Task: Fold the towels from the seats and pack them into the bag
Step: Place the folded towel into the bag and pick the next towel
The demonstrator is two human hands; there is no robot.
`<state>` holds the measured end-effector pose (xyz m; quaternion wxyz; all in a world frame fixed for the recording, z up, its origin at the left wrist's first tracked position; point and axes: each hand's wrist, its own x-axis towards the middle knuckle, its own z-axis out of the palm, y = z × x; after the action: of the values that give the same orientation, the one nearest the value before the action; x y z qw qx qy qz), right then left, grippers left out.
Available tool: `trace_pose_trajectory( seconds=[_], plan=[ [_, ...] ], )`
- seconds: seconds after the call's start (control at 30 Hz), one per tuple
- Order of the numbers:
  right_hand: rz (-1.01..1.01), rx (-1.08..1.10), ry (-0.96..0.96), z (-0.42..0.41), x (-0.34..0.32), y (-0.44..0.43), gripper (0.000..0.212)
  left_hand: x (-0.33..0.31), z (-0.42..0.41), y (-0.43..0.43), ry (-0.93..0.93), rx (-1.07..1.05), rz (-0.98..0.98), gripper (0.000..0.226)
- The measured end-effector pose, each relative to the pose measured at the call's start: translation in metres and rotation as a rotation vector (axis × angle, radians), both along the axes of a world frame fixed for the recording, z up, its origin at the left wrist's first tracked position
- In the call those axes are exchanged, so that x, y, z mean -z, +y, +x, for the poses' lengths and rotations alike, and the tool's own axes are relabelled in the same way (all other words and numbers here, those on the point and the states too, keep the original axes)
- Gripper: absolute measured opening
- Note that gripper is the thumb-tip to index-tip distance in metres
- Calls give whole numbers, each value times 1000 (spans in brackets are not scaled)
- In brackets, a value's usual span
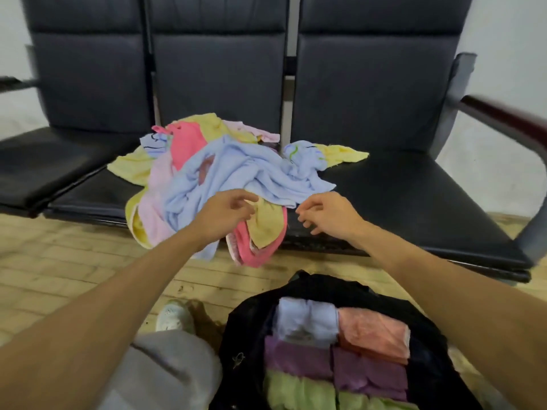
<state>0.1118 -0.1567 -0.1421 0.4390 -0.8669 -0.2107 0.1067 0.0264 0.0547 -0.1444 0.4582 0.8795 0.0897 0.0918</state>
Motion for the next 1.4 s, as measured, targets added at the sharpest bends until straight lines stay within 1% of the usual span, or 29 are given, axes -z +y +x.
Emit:
trace_pose_trajectory(
  seconds=[0.07,0.1,0.13,0.23,0.33,0.4,0.47,0.57,0.67,0.7,0.77,0.83,0.87,0.93,0.97,1.03,1.07,1.1,1.17,1.23,1.27,1.3,1.4],
  plan=[
    [125,32,37,2,2,17,10,12,5,27,-29,-124,262,19],
    [193,47,66,2,4,25,10,17,8,38,-4,-150,380,29],
    [242,54,100,1,6,32,10,22,10,47,31,-169,449,38],
    [297,31,173,-4,13,51,12,30,9,63,123,-230,449,57],
    [297,10,194,-8,17,57,14,37,6,72,213,-293,498,66],
    [311,5,211,-9,19,58,16,38,4,79,231,-351,492,62],
    [332,1,234,-13,20,59,17,40,4,82,198,-397,508,49],
    [338,-17,256,-18,21,62,16,43,5,82,74,-441,505,25],
    [325,-40,278,-21,20,62,15,36,7,77,-77,-453,501,14],
    [319,-46,283,-21,18,61,15,31,8,73,-140,-419,493,11],
    [314,-54,285,-21,15,58,14,19,9,60,-242,-314,432,18],
    [326,-42,303,-21,11,56,13,6,8,43,-286,-227,257,15],
    [339,-29,322,-20,10,56,13,-1,6,35,-284,-182,121,15],
    [381,8,389,-19,9,56,24,-13,1,22,-259,-36,-156,20],
    [428,27,446,-18,8,57,29,-17,-2,16,-226,44,-265,19],
    [586,73,573,-13,7,58,34,-22,-6,7,-129,177,-397,17],
    [670,111,625,-10,6,57,36,-23,-8,2,-86,234,-420,23],
    [726,157,654,-6,6,55,36,-22,-8,-3,-58,282,-414,35],
    [741,232,648,-2,7,45,33,-18,-8,-13,-23,346,-364,49],
    [725,269,630,0,10,28,24,-12,-7,-22,31,365,-303,57],
    [717,268,624,1,12,18,15,-10,-7,-25,62,373,-271,56],
    [699,258,612,0,10,8,10,-8,-6,-29,86,383,-248,50],
    [627,187,571,5,7,-25,13,-2,-6,-46,147,396,-216,31]
  ],
)
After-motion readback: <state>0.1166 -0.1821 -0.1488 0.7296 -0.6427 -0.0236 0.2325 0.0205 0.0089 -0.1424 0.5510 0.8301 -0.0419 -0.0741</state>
